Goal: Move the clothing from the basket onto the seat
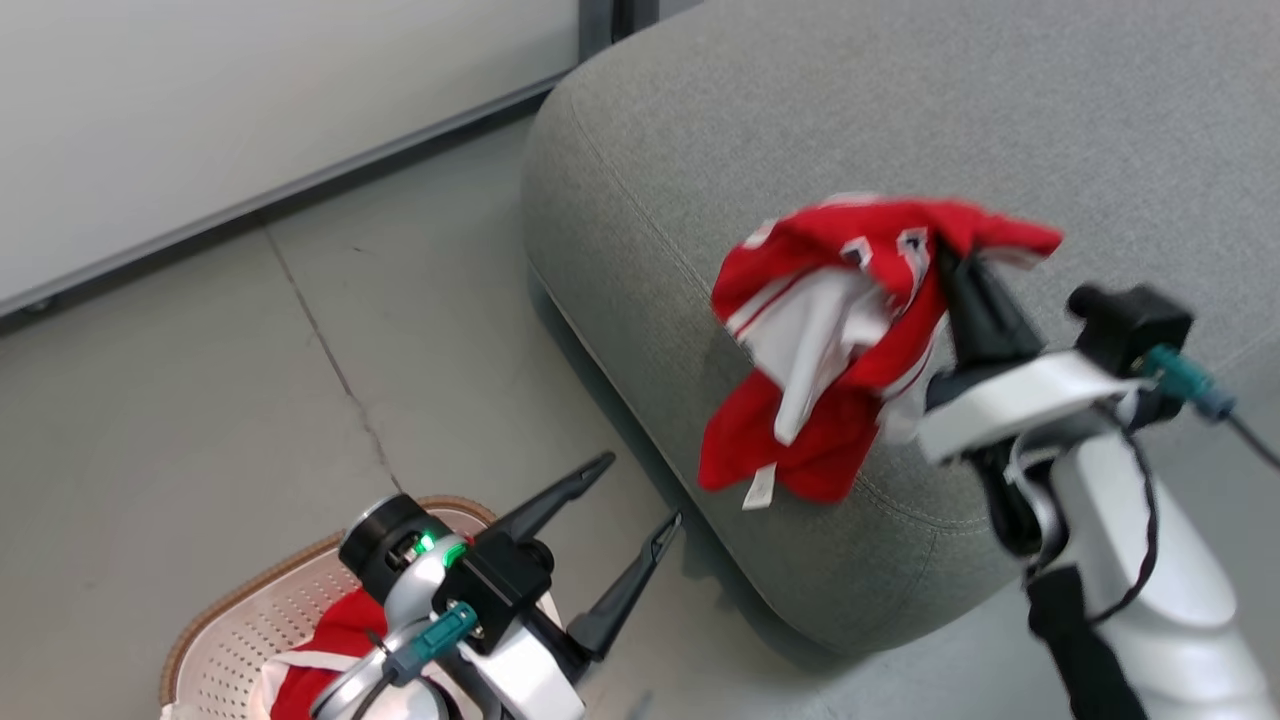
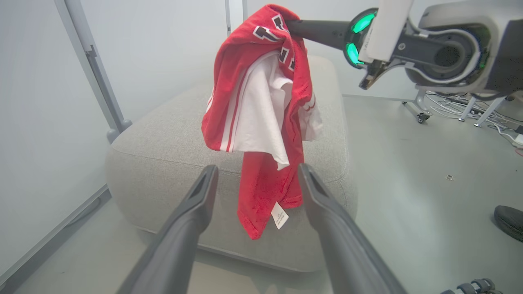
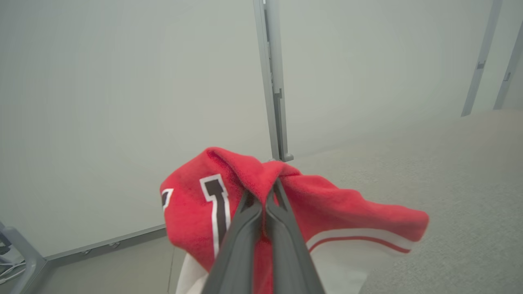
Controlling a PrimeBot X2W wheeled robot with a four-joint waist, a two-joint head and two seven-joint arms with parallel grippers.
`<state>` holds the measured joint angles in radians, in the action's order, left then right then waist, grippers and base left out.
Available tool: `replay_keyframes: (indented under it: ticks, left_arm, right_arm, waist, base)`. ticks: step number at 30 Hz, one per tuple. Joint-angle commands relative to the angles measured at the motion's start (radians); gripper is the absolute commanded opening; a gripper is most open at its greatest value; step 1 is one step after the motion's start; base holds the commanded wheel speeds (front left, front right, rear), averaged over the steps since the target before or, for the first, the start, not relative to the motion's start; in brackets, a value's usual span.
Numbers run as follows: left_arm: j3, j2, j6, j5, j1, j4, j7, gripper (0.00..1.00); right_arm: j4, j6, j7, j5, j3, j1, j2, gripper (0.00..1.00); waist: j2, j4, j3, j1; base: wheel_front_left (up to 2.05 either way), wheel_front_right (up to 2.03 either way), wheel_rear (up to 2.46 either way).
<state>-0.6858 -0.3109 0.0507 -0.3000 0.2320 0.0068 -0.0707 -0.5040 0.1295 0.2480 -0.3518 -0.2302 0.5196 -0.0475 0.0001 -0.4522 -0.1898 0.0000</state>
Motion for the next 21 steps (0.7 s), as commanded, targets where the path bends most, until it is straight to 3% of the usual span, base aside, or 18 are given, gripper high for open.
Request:
replay_keyframes:
  ticks: [1,8,12,21]
  left_arm:
    - [0.014,-0.016,-0.004,0.005,0.032,-0.019,0.000,1.00]
    - [0.036,-0.039,0.006,0.015,0.094,-0.065,0.005,1.00]
    - [0.049,-0.054,0.012,0.022,0.147,-0.099,0.014,1.00]
    - [0.065,-0.100,0.024,0.040,0.209,-0.163,0.040,1.00]
  right_arm:
    - [-0.019,0.002,0.013,0.016,0.049,0.065,-0.005,0.00]
    - [-0.099,0.002,0.021,0.026,0.184,0.251,-0.005,0.00]
    - [-0.131,0.002,0.019,0.101,0.334,0.377,-0.005,0.00]
    - [-0.254,0.002,0.018,0.193,0.491,0.454,-0.005,0.00]
  waist:
    - [-0.0001,-0.015,-0.041,0.0000]
    - [-0.0001,0.011,-0.105,0.0000]
    - [-0.0001,0.050,-0.162,0.0000]
    - [-0.0001,0.090,-0.293,0.0000]
  base:
    - [0.00,0.00,0.00]
    - [0.00,0.00,0.00]
    - [0.00,0.00,0.00]
    - [0.00,0.00,0.00]
